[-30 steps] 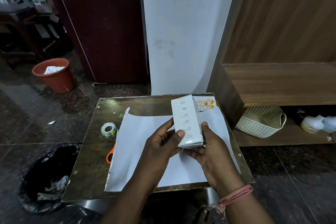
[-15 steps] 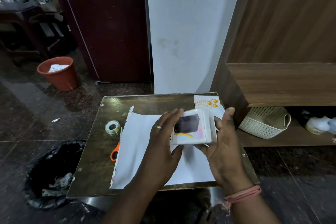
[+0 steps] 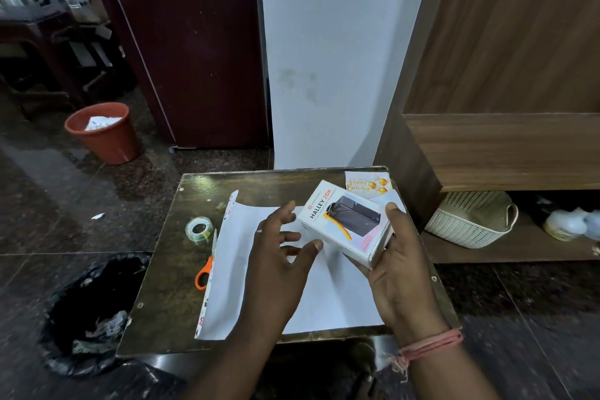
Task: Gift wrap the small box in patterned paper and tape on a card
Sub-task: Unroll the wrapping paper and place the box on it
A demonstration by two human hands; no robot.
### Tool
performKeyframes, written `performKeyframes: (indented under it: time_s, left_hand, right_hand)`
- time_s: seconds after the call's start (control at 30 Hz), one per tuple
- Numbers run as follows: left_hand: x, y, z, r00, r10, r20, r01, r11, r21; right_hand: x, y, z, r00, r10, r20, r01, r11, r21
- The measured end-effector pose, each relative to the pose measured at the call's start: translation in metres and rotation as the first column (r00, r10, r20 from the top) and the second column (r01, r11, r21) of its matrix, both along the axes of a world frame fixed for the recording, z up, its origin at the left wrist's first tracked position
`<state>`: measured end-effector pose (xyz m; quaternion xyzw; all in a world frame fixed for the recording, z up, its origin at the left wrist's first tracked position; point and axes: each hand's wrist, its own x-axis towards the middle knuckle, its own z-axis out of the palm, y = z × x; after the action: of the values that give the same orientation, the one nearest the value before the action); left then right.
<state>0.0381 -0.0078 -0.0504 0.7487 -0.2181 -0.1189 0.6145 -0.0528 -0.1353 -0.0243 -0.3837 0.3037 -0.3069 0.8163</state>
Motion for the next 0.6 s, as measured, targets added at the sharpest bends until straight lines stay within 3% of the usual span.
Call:
performKeyframes:
  time_s: [0.1,0.2,0.3,0.43,0.6]
  left_hand:
    - [0.002,0.000,0.004,0.987,-0.016,-0.159,0.005,0.998,-0.067]
    - [0.002,-0.001,0.010,0.869,-0.187,-0.459,0.036,0.948,-0.317]
    - [-0.002,-0.001,0.019,0.779,-0.397,-0.486,0.158,0.873,-0.461]
    - [-0.005,-0.001,0.018,0.790,-0.422,-0.445,0.223,0.873,-0.433]
    - [-0.001,-0.002,0.014,0.751,-0.439,-0.492,0.172,0.851,-0.496]
  right_hand:
    - [0.000,0.004,0.003,0.999,-0.023,-0.027,0.021,0.996,-0.089]
    - [-0.004,0.013,0.008,0.996,-0.069,-0.053,0.042,0.910,-0.412]
    - [-0.006,0.022,0.010,0.996,0.028,-0.090,-0.079,0.772,-0.631]
    - [-0.006,0.024,0.005,0.992,0.056,-0.112,-0.119,0.708,-0.696]
    - [-0.005,0.016,0.003,0.999,-0.010,-0.033,-0.008,0.861,-0.508]
